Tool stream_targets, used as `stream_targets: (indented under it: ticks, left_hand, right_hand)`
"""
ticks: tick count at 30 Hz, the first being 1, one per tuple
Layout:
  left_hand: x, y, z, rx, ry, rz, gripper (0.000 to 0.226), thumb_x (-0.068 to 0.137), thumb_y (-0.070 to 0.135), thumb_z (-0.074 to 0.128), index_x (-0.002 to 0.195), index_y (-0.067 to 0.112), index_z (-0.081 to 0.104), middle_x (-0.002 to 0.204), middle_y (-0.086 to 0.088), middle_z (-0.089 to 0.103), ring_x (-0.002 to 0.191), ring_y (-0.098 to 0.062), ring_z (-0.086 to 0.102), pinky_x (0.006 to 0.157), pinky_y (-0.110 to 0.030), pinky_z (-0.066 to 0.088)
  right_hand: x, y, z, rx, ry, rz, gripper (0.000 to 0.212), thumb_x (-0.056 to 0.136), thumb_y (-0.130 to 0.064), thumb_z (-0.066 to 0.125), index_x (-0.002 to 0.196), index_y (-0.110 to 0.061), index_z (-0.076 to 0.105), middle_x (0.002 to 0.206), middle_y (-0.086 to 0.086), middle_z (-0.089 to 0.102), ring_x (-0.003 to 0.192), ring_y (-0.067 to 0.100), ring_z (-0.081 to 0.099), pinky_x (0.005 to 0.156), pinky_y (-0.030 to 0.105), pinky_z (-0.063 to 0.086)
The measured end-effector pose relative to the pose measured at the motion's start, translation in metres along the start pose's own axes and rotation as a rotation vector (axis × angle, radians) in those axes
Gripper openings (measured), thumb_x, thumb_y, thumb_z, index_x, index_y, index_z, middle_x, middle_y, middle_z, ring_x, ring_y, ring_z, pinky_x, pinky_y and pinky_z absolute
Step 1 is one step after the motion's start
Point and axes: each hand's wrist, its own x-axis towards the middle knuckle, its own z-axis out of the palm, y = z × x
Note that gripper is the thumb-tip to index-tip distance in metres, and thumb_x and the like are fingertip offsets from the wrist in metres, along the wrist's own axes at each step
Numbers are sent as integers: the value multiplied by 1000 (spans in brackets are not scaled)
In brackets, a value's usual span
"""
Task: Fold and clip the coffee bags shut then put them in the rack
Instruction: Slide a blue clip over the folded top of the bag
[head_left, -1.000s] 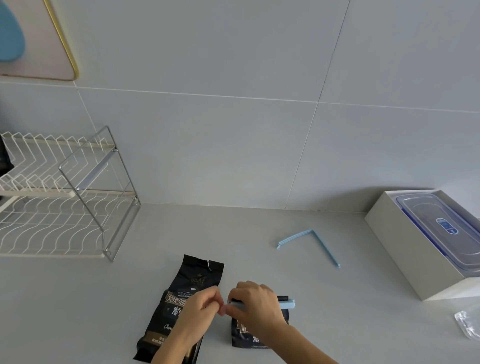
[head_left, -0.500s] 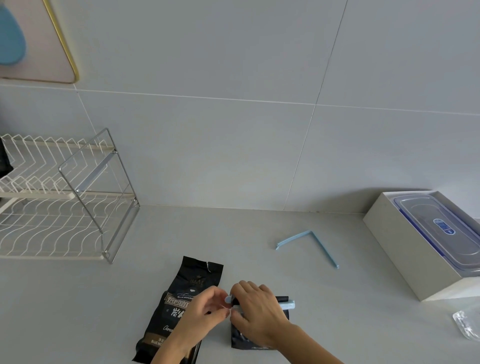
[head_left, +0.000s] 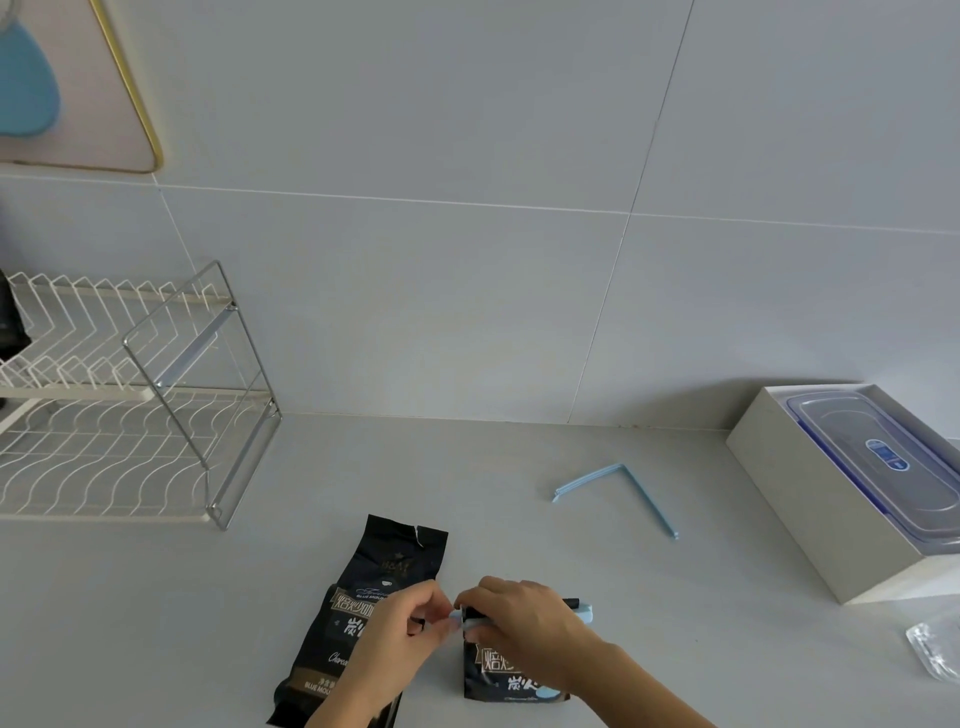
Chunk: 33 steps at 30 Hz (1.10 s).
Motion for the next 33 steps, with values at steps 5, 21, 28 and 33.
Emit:
stream_targets:
  ticks: [5, 21, 28, 33]
  left_hand:
    - [-1, -3, 3, -67, -16, -23, 12, 79, 25, 71, 75, 16, 64, 71, 1, 67, 70, -11, 63, 77, -41, 55]
    - [-1, 3, 8, 141, 61, 51, 25, 81, 32, 68, 61, 36, 53, 67, 7, 65, 71, -8, 62, 72, -28, 57]
    - [-6, 3, 10, 144, 105, 66, 25, 80, 36, 68, 61, 36, 52, 64, 19, 63, 67, -9, 62, 68, -31, 57]
    - [-7, 3, 9, 162, 82, 64, 17, 82, 33, 65, 69, 35, 55, 80, 21, 66, 74, -5, 63, 72, -33, 56]
  right_hand:
    - [0, 0, 0, 16, 22, 9, 29, 97, -39, 40, 117, -23, 54, 106, 3, 61, 92, 26, 59, 75, 36, 45]
    - [5, -1, 6, 148, 103, 99, 18, 90, -31, 48, 96, -27, 65, 94, -4, 66, 84, 18, 58, 73, 30, 42]
    - [2, -2, 14, 103, 165, 89, 24, 92, -39, 44, 95, -25, 64, 91, -1, 65, 80, 22, 58, 75, 29, 39]
    - [1, 0, 5, 174, 128, 47, 22, 90, -37, 49, 99, -24, 65, 94, -1, 67, 81, 19, 58, 75, 25, 35]
